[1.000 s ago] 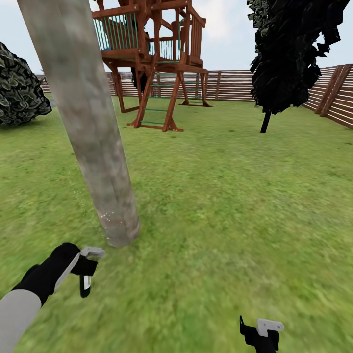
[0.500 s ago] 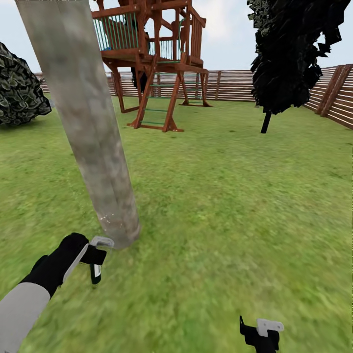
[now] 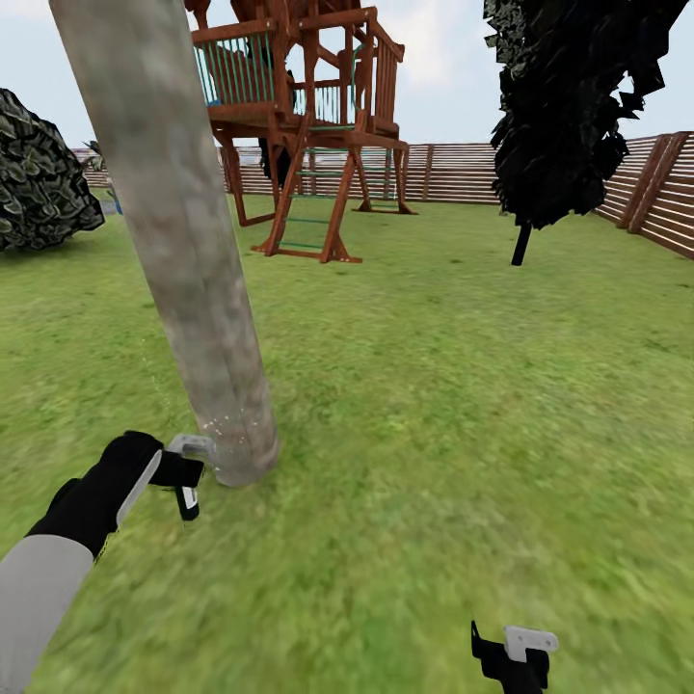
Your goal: In the garden, pick up the pesticide atomizer on the floor and spray pesticide onto both trees until each tree trunk is fully covered.
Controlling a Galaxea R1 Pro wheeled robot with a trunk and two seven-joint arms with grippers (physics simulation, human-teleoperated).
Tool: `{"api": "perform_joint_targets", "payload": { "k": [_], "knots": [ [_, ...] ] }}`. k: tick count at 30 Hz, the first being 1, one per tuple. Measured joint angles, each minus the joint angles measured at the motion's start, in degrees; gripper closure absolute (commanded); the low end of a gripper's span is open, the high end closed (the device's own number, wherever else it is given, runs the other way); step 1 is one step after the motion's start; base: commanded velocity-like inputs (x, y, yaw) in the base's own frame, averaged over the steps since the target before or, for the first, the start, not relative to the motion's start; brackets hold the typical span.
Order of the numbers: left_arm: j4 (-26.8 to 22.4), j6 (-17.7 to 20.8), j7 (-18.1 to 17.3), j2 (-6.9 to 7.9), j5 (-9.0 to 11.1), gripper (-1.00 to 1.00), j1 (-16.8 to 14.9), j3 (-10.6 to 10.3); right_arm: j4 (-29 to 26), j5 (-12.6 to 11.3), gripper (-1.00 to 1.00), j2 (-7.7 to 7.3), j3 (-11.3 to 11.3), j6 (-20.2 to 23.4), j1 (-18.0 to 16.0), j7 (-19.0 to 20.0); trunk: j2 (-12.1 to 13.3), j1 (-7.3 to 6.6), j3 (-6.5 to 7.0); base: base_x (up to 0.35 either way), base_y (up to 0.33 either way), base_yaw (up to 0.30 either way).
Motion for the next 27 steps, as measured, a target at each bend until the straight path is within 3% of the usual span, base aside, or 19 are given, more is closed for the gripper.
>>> {"api": "perform_joint_targets", "payload": {
  "k": [3,9,12,14,18,24,27],
  "knots": [
    [-0.05,0.37,0.0,1.12,0.24,1.0,-1.43,0.01,0.0,0.0,-1.0,0.0,0.0,0.0,0.0,0.0,0.0,0.0,0.0,0.0,0.0,0.0],
    [-3.34,0.58,-0.26,-0.02,0.5,1.0,-1.58,-0.13,0.0,0.0,-1.0,0.0,0.0,0.0,0.0,0.0,0.0,0.0,0.0,0.0,0.0,0.0],
    [-3.98,0.54,-0.63,1.89,-0.12,1.0,-1.61,2.52,0.0,0.0,-1.0,0.0,0.0,0.0,0.0,0.0,0.0,0.0,0.0,0.0,0.0,0.0],
    [-4.11,0.58,-0.69,2.34,0.32,1.0,-1.53,2.99,0.0,0.0,-1.0,0.0,0.0,0.0,0.0,0.0,0.0,0.0,-0.01,0.0,0.0,0.0],
    [-7.59,0.72,-0.71,1.69,0.46,1.0,-1.05,3.06,0.0,0.0,-1.0,0.0,0.0,0.0,0.0,0.0,0.0,0.0,0.0,-0.038,0.0,0.0],
    [-9.69,0.89,-0.71,2.37,-0.31,1.0,-0.88,3.21,0.0,0.0,-1.0,0.0,0.0,0.0,0.0,0.0,0.0,0.0,0.0,-0.195,0.0,0.0],
    [-6.05,0.8,-0.62,6.08,-1.14,1.0,-0.92,3.27,0.0,0.0,-1.0,0.01,0.0,0.0,0.0,0.0,0.0,0.0,-0.01,-0.01,0.0,0.0]
  ]
}}
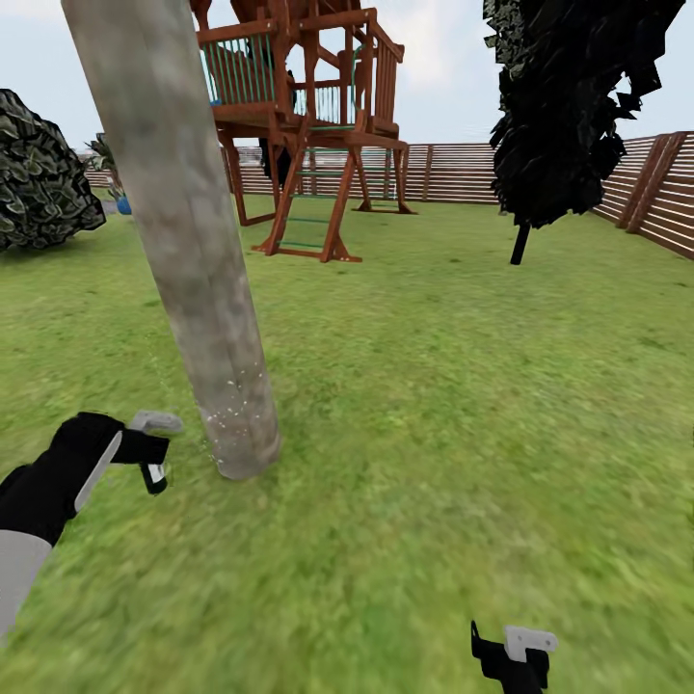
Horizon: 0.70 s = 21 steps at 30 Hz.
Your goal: In the garden, pick up the pesticide atomizer on the floor and spray pesticide onto both trees until each tree trunk is fully covered.
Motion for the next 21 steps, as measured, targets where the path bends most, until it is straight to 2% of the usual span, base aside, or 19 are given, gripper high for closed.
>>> {"api": "perform_joint_targets", "payload": {
  "k": [1,4,6,15,17,18,21],
  "knots": [
    [0.81,0.02,0.0,0.6,0.25,1.0,0.06,-0.17,0.0,0.0,-1.0,0.03,0.0,0.0,0.0,0.0,0.0,0.0,0.0,-0.002,0.0,0.0],
    [1.02,0.05,-0.01,0.7,0.58,1.0,0.2,-1.06,0.0,0.0,-1.0,0.02,0.0,0.0,0.0,0.0,0.0,0.0,0.0,0.0,0.0,0.0],
    [0.91,0.04,0.0,0.96,0.42,1.0,0.19,-0.92,0.01,0.0,-1.0,0.01,0.0,0.0,0.0,0.0,0.0,0.0,0.0,0.013,0.0,0.0],
    [1.51,-0.09,0.28,1.28,0.01,1.0,0.44,-1.06,0.0,0.0,-1.0,-0.01,0.0,0.0,0.0,0.0,0.0,0.0,0.0,0.297,0.05,0.0],
    [1.5,-0.25,0.4,1.27,-0.89,1.0,2.29,-1.03,0.0,0.0,-1.0,-0.01,0.0,0.0,0.0,0.0,0.0,0.0,-0.01,0.101,0.035,0.02],
    [1.52,-0.41,0.49,1.29,-2.67,1.0,4.16,-0.66,0.0,0.0,-1.0,-0.01,0.0,0.0,0.0,0.0,0.0,0.0,-0.01,0.025,0.009,0.129],
    [1.51,-0.47,0.52,1.4,-3.41,1.0,5.87,0.71,0.01,-0.01,-1.0,0.01,-0.01,0.0,0.0,0.0,0.0,0.0,0.0,0.007,0.002,0.236]
  ]
}}
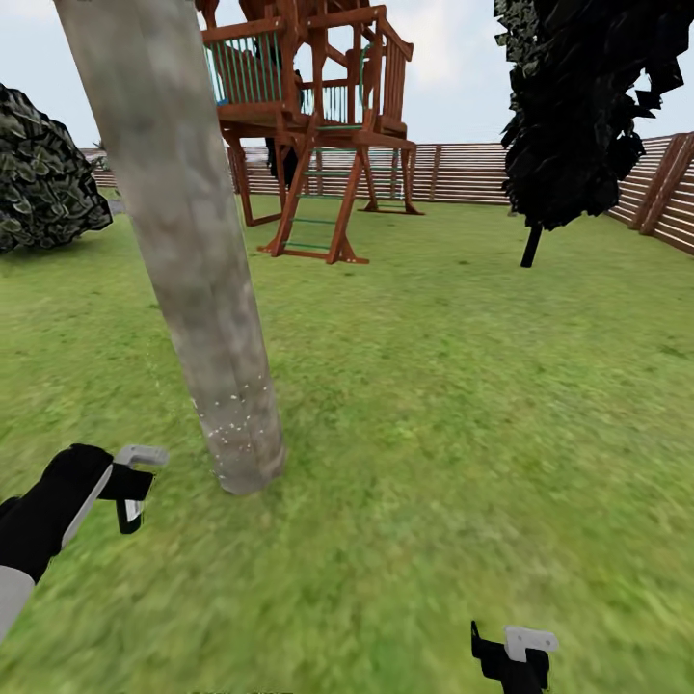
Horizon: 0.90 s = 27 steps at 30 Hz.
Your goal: In the garden, pick up the pesticide atomizer on the floor and spray pesticide onto both trees until each tree trunk is fully covered.
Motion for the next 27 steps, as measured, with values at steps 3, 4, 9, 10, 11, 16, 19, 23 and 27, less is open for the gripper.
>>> {"api": "perform_joint_targets", "payload": {
  "k": [3,4,9,10,11,16,19,23,27],
  "knots": [
    [-1.0,0.18,-0.08,-0.45,0.12,1.0,0.23,0.32,0.0,0.0,-1.0,0.0,0.0,0.0,0.0,0.0,0.0,0.0,0.0,0.001,0.0,0.138],
    [-1.26,0.24,-0.1,-0.65,0.36,1.0,0.18,0.35,0.0,0.0,-1.0,-0.01,0.0,0.0,0.0,0.0,0.0,0.0,0.0,0.0,0.0,0.022],
    [-4.61,0.24,-0.21,-0.51,-0.04,1.0,0.2,2.97,0.01,0.01,-1.0,0.0,0.01,0.0,0.0,0.0,0.0,0.0,0.0,0.0,0.0,0.004],
    [-4.66,0.08,-0.24,-0.35,-0.03,1.0,0.26,4.16,0.03,0.0,-1.0,-0.01,0.01,0.0,0.0,0.0,0.0,0.0,0.0,0.0,-0.005,0.0],
    [-4.68,-0.04,-0.25,-0.34,0.19,1.0,0.3,4.63,0.01,0.01,-1.0,-0.01,0.01,0.0,0.0,0.0,0.0,0.0,0.0,0.0,-0.134,0.0],
    [-4.04,-0.44,-0.05,-0.98,0.34,1.0,0.35,5.12,-0.01,0.01,-1.0,0.05,0.01,0.0,0.0,0.0,0.0,0.0,0.0,0.0,-0.251,0.0],
    [-2.22,-0.7,0.15,-1.03,0.36,1.0,2.15,5.13,-0.01,0.01,-1.0,-0.01,0.01,0.0,0.0,0.0,0.0,0.0,-0.01,0.0,-0.269,0.0],
    [0.38,-3.4,0.29,-1.52,0.5,1.0,3.8,5.12,-0.01,0.01,-1.0,0.04,0.01,0.0,0.0,0.0,0.0,0.0,0.0,0.052,-0.269,0.0],
    [9.02,-11.77,4.69,-3.98,0.01,1.0,3.96,5.21,-0.01,0.0,-1.0,0.07,0.01,0.0,0.0,0.0,0.0,0.01,-0.01,0.108,-0.268,0.0]
  ]
}}
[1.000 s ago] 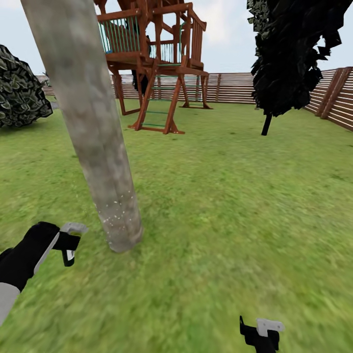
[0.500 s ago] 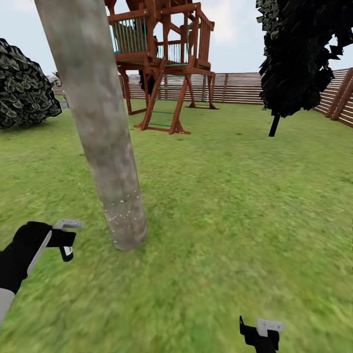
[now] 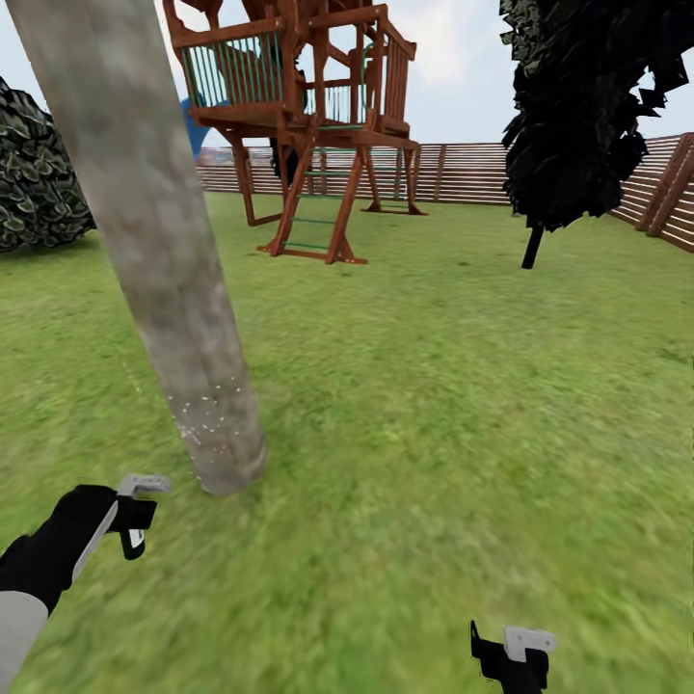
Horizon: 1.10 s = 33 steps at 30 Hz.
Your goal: In the garden, pick up the pesticide atomizer on the floor and spray pesticide onto both trees until each tree trunk is fully covered.
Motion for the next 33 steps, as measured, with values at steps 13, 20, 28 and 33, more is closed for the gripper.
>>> {"api": "perform_joint_targets", "payload": {
  "k": [13,20,28,33],
  "knots": [
    [1.67,-2.5,11.21,-7.32,0.76,1.0,1.81,3.09,0.0,-0.03,-1.0,-0.09,0.0,0.0,0.0,0.0,0.0,-0.01,0.01,0.117,-0.261,0.01],
    [1.67,-2.41,11.91,-9.24,0.54,1.0,1.78,3.41,0.0,-0.06,-1.0,-0.09,0.0,0.0,0.0,-0.09,0.0,-0.01,0.01,0.001,-0.276,0.261],
    [1.67,-2.4,11.93,-9.46,0.62,1.0,1.82,3.35,0.0,-0.05,-1.0,-0.09,0.0,0.0,0.0,-0.09,0.0,-0.01,0.01,0.0,-0.276,0.271],
    [1.67,-2.4,11.93,-9.51,0.62,1.0,1.82,3.35,0.0,-0.06,-1.0,-0.09,0.0,0.0,0.0,-0.09,0.0,-0.01,0.01,0.062,-0.276,0.048]
  ]
}}
